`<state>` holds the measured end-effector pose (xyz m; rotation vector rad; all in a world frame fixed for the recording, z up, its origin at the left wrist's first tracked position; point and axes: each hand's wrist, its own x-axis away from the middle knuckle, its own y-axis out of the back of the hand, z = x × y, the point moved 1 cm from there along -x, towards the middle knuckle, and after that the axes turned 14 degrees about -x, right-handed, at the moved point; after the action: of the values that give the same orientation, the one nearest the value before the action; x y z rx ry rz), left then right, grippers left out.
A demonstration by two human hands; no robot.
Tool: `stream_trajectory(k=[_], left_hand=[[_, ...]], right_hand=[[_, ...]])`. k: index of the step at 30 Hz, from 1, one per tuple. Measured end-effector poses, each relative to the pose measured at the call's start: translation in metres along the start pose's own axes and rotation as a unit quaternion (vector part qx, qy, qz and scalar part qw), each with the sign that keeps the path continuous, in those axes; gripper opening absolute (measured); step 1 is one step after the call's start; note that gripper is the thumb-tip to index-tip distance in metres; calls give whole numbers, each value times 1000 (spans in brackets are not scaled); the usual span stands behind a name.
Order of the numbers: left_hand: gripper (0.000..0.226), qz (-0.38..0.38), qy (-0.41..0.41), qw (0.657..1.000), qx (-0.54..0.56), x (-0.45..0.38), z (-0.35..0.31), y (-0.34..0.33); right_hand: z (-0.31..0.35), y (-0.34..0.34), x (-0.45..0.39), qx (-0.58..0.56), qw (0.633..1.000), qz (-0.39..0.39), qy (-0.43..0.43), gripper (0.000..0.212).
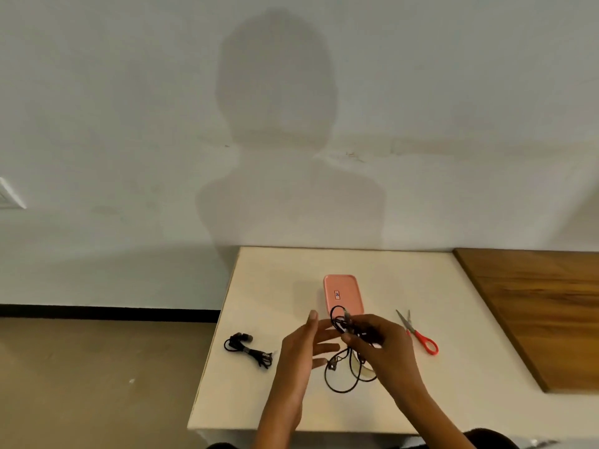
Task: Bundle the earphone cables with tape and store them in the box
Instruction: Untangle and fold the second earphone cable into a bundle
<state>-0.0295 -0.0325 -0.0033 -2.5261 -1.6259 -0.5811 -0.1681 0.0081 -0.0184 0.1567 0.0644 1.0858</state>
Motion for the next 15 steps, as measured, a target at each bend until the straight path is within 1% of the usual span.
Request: stream_trajectory(k=[1,4,8,10,12,15], left_hand=[[36,-2,-5,1000,-7,-1,0,-1],[34,-14,-26,999,-23,-1,3,-3],[30,-63,-14,998,14,-7,8,-6],[25,-86,-11,995,48,-11,9,-7],[18,-101,-27,993,55,-12,9,-8],[11,-112,-51,991,60,-11,8,-9]], right_hand=[[-2,-1,-1,33,999,3,27,26],[-2,-6,-2,70,994,17,81,33],[-5,-8,-5,121,983,42,133,44],[-7,-7,-7,110,983,57,137,50],[-7,-4,-8,87,985,70,130,52],[-7,3,-11,49,992,76,92,53]])
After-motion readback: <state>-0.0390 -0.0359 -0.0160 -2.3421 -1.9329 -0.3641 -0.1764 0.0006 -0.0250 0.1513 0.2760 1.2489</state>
